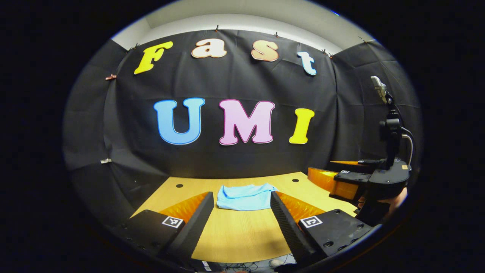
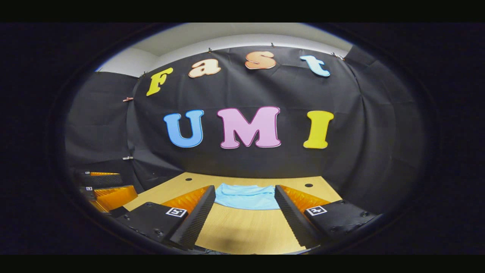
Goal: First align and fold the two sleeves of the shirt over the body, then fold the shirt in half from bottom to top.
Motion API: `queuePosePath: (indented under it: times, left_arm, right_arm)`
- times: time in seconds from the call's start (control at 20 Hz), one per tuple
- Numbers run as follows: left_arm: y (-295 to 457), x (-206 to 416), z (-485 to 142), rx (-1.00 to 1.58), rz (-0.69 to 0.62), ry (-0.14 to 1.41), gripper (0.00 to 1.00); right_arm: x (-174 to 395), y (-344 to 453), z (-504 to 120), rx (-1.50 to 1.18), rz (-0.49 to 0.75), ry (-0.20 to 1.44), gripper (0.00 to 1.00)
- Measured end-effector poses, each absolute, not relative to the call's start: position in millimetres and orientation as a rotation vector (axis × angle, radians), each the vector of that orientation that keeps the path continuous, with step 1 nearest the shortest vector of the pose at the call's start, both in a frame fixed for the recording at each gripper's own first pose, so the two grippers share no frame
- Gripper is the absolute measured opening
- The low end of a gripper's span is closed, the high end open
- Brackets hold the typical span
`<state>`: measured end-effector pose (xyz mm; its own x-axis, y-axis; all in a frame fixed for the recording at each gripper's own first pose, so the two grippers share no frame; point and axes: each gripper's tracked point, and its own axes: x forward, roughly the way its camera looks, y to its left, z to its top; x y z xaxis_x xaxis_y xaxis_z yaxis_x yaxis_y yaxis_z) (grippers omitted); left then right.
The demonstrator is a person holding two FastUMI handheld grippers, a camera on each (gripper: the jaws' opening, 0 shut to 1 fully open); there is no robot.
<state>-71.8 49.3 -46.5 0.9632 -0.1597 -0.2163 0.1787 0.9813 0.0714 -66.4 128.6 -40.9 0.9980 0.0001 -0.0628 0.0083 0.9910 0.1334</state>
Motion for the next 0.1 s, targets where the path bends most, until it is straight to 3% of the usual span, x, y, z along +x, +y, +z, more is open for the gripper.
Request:
queuePosePath:
  times: [0.1]
  left_arm:
    - [48.5, -74.8, -33.7, 0.105, -0.173, 0.178, 0.96]
  right_arm:
    - [-73.0, 126.2, -29.1, 0.110, -0.012, 0.035, 0.97]
